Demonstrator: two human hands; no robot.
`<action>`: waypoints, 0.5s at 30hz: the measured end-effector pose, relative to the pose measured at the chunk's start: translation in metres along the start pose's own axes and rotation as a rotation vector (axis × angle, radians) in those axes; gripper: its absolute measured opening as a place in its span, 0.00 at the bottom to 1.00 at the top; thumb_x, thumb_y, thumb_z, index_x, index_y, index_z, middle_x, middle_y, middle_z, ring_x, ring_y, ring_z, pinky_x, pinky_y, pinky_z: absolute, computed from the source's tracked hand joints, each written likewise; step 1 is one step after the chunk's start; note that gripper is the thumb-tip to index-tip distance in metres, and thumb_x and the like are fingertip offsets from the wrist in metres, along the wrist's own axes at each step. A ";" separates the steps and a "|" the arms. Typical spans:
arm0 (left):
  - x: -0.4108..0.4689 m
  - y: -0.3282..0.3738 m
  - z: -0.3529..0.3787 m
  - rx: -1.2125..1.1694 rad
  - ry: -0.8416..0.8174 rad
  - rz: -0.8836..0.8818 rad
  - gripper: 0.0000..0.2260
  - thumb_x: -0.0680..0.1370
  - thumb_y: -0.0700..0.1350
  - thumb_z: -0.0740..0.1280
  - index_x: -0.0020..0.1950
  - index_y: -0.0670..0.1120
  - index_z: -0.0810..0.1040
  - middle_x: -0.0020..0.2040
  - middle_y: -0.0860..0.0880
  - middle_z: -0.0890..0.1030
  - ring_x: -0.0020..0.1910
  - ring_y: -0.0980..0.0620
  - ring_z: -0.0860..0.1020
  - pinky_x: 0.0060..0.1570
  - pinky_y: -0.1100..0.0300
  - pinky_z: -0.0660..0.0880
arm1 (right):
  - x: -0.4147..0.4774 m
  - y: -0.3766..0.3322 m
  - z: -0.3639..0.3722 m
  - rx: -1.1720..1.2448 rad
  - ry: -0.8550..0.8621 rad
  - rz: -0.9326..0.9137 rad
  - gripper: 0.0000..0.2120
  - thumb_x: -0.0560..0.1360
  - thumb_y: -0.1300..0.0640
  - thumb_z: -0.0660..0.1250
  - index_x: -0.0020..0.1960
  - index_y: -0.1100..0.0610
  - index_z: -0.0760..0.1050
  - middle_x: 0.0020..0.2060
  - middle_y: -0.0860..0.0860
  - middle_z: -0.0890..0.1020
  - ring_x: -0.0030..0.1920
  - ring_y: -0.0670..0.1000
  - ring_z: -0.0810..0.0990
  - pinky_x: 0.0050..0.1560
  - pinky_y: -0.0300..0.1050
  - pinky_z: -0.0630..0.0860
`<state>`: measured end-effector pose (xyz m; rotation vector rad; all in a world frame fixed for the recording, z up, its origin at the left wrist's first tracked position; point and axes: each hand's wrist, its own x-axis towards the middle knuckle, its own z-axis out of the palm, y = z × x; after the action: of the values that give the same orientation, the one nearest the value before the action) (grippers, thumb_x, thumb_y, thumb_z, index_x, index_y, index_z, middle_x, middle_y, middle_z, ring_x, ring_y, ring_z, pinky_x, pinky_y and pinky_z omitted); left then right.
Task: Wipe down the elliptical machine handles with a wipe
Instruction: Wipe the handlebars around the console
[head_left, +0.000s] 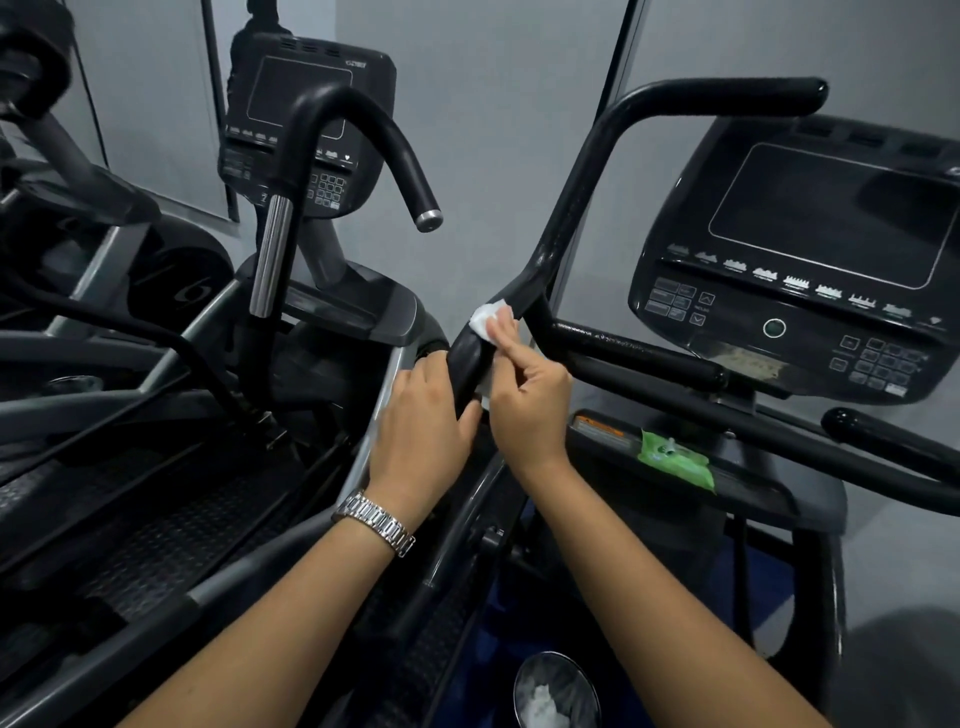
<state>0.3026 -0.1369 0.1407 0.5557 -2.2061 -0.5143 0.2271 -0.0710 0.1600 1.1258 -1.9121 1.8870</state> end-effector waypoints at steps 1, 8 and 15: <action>0.000 0.001 -0.001 0.000 0.001 -0.004 0.20 0.75 0.47 0.68 0.63 0.41 0.68 0.57 0.45 0.75 0.56 0.47 0.73 0.51 0.54 0.74 | 0.009 0.001 0.001 -0.023 0.023 0.012 0.17 0.77 0.70 0.58 0.62 0.61 0.77 0.62 0.55 0.78 0.49 0.45 0.81 0.44 0.31 0.74; -0.002 0.002 -0.002 -0.013 -0.014 -0.007 0.22 0.76 0.47 0.67 0.66 0.41 0.66 0.58 0.46 0.75 0.56 0.48 0.72 0.51 0.56 0.73 | -0.004 -0.004 0.003 -0.111 -0.053 -0.093 0.17 0.75 0.70 0.58 0.60 0.63 0.78 0.64 0.54 0.76 0.67 0.42 0.70 0.67 0.34 0.67; 0.000 0.003 -0.001 -0.002 0.004 -0.022 0.20 0.77 0.50 0.66 0.64 0.42 0.67 0.58 0.47 0.75 0.55 0.48 0.72 0.52 0.55 0.74 | 0.055 0.015 -0.005 -0.058 -0.034 0.086 0.17 0.76 0.65 0.57 0.59 0.59 0.80 0.61 0.52 0.79 0.57 0.49 0.79 0.64 0.58 0.73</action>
<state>0.3026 -0.1345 0.1432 0.5802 -2.1973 -0.5264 0.1780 -0.0873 0.1848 1.0815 -2.0503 1.8539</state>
